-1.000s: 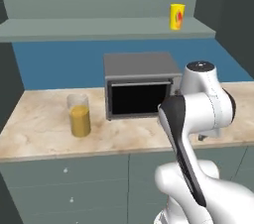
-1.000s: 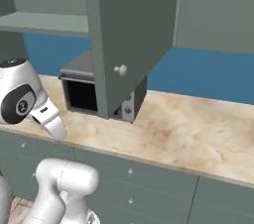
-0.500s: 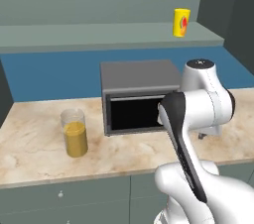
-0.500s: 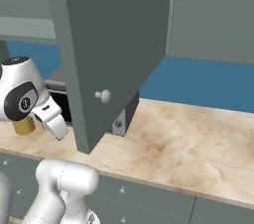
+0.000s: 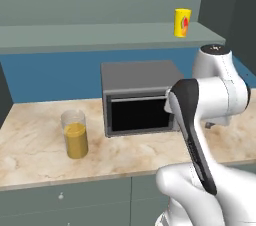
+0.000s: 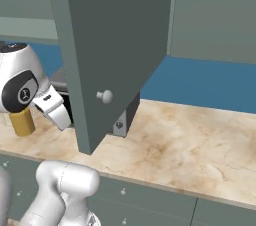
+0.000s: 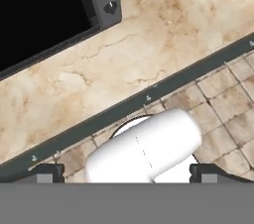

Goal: There is a tray on the dining counter. Grab the cup, mug, and pitcher and place them on the tray. The pitcher may be placed next to the tray if it cannot fit the tray.

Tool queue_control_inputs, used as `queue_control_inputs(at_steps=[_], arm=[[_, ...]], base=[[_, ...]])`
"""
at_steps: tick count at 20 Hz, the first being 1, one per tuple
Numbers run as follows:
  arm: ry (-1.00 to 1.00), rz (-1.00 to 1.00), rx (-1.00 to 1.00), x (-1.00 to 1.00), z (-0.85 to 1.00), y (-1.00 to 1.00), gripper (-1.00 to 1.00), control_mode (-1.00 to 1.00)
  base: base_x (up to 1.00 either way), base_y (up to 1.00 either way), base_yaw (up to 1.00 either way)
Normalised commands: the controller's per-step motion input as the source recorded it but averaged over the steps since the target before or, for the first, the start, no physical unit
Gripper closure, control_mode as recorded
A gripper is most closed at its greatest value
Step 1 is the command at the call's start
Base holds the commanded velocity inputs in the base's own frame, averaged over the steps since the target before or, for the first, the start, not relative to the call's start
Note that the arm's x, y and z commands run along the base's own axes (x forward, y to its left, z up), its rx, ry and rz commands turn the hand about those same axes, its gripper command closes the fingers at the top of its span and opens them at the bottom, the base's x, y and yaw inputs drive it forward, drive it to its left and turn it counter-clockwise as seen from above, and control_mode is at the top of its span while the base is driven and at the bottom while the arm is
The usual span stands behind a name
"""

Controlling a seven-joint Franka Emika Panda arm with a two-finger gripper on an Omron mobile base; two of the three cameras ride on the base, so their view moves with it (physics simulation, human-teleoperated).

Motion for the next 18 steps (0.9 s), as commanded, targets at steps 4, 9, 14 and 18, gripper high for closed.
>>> queue_control_inputs(at_steps=[4,9,14,18], arm=[[-0.07,0.0,-0.02,0.0,1.0,-0.07,-1.0,-1.0],[-0.14,0.11,-0.13,0.0,0.75,-0.12,-1.0,-1.0],[-0.11,0.23,-0.14,0.19,0.2,-0.19,-1.0,-1.0],[-0.06,0.31,-0.17,0.18,-0.01,-0.03,-1.0,-1.0]], base=[[0.0,0.0,0.0],[0.0,0.0,0.0],[0.0,0.0,0.0],[0.0,0.0,0.0]])
